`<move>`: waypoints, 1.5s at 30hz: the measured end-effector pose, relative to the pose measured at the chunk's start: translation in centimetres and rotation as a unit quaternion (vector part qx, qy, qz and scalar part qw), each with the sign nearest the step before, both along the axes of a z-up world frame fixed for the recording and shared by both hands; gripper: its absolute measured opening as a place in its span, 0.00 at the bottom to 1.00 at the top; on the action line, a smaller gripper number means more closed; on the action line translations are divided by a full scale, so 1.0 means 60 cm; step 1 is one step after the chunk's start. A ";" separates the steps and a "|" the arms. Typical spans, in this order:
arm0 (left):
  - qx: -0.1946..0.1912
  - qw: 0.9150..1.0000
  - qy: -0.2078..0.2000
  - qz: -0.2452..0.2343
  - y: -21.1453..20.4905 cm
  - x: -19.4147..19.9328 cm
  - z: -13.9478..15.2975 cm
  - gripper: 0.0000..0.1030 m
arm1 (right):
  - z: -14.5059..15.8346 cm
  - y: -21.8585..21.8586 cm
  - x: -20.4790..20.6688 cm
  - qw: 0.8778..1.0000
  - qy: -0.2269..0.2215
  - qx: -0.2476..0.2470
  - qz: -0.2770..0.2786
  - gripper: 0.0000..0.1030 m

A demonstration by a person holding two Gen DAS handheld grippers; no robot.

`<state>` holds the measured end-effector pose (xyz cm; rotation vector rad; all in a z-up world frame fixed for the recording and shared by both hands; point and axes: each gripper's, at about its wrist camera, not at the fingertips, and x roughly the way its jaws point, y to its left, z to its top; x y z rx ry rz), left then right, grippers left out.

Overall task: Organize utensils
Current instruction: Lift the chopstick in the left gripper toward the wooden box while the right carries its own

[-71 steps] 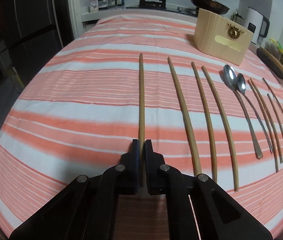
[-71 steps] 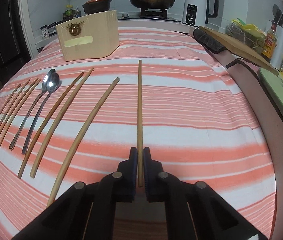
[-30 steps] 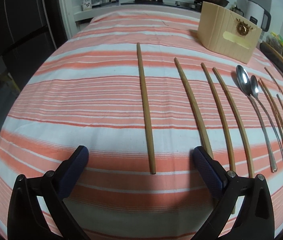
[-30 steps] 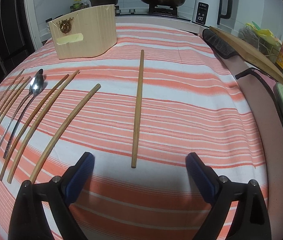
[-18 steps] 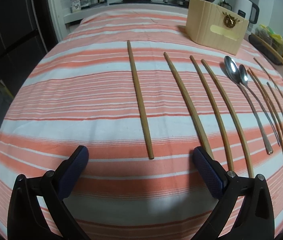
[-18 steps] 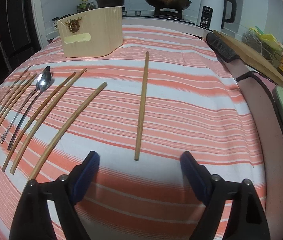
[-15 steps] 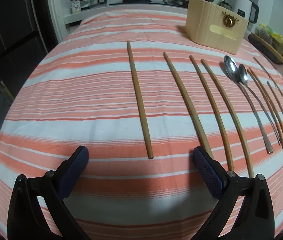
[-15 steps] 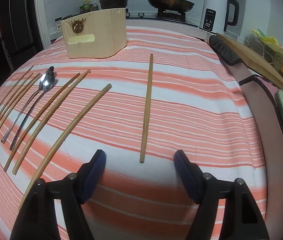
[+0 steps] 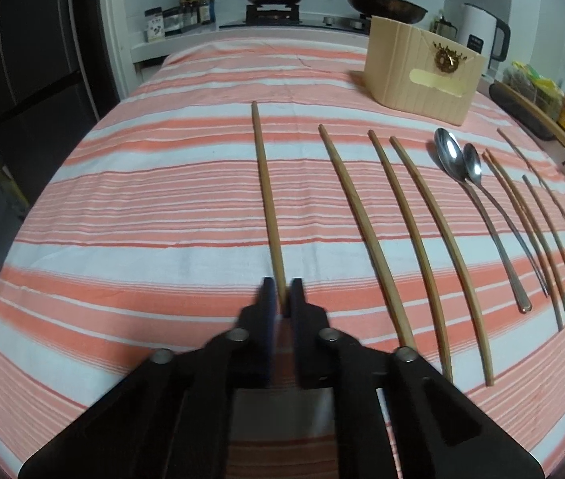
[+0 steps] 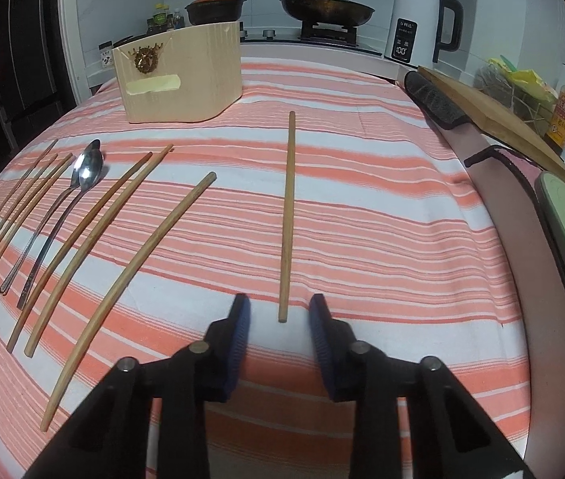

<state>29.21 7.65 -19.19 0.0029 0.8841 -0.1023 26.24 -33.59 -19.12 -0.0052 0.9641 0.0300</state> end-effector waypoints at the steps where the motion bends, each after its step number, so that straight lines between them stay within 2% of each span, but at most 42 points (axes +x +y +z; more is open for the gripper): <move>1: -0.004 1.000 -0.002 0.000 0.001 -0.001 0.001 0.02 | 0.000 -0.003 0.000 1.000 0.000 0.002 -0.002 0.15; 2: -0.010 1.000 -0.006 0.000 0.004 -0.003 0.003 0.02 | 0.001 -0.004 0.000 1.000 -0.001 0.004 -0.004 0.04; 7: -0.041 0.999 -0.032 0.011 0.022 -0.022 0.031 0.02 | 0.018 -0.009 -0.006 1.000 -0.010 0.019 -0.004 0.04; 16: -0.059 0.994 -0.087 0.004 0.031 -0.058 0.127 0.02 | 0.103 0.024 -0.035 0.998 -0.056 0.012 0.019 0.05; 25: -0.076 0.985 -0.155 -0.005 0.044 -0.086 0.238 0.02 | 0.240 0.051 -0.068 0.989 -0.143 0.009 0.024 0.05; 32: -0.087 0.975 -0.200 -0.032 0.027 -0.106 0.328 0.02 | 0.345 0.070 -0.086 0.979 -0.199 0.010 0.035 0.05; 37: -0.102 0.971 -0.211 -0.059 0.004 -0.118 0.367 0.02 | 0.387 0.084 -0.098 0.976 -0.213 0.016 0.047 0.05; 45: -0.120 0.966 -0.209 -0.095 -0.032 -0.112 0.398 0.02 | 0.417 0.098 -0.113 0.972 -0.225 0.038 0.062 0.05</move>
